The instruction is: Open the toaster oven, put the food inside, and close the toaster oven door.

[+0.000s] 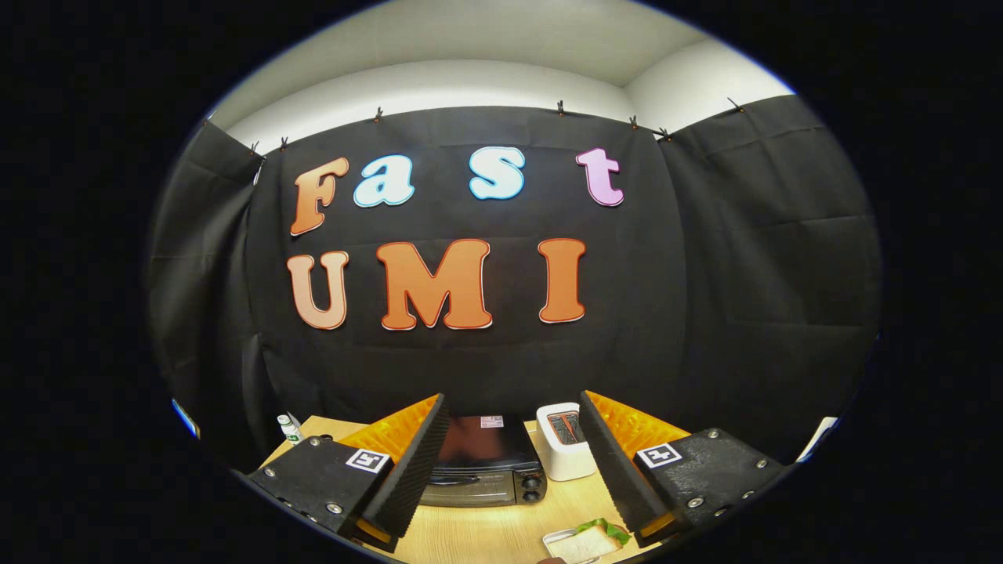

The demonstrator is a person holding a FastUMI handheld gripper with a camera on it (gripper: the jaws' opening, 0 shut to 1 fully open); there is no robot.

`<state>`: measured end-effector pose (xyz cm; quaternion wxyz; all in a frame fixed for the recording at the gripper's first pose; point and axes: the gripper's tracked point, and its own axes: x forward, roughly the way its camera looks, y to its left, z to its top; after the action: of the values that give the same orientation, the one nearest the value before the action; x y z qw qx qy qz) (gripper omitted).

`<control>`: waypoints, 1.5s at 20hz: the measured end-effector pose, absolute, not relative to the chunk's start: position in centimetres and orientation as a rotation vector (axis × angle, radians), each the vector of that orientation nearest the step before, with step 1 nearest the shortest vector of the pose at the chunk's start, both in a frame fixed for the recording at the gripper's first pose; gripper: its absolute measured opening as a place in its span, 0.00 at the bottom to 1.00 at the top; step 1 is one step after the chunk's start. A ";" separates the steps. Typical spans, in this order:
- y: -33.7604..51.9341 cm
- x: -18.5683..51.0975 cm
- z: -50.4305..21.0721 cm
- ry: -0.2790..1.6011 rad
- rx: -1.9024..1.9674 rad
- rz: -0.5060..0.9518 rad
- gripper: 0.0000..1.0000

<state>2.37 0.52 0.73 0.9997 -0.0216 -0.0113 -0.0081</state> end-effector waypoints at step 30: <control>11.4 15.3 -24.4 0.365 -0.116 0.055 0.99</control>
<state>15.29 11.43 -24.42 0.9814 -0.0578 0.1813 0.0274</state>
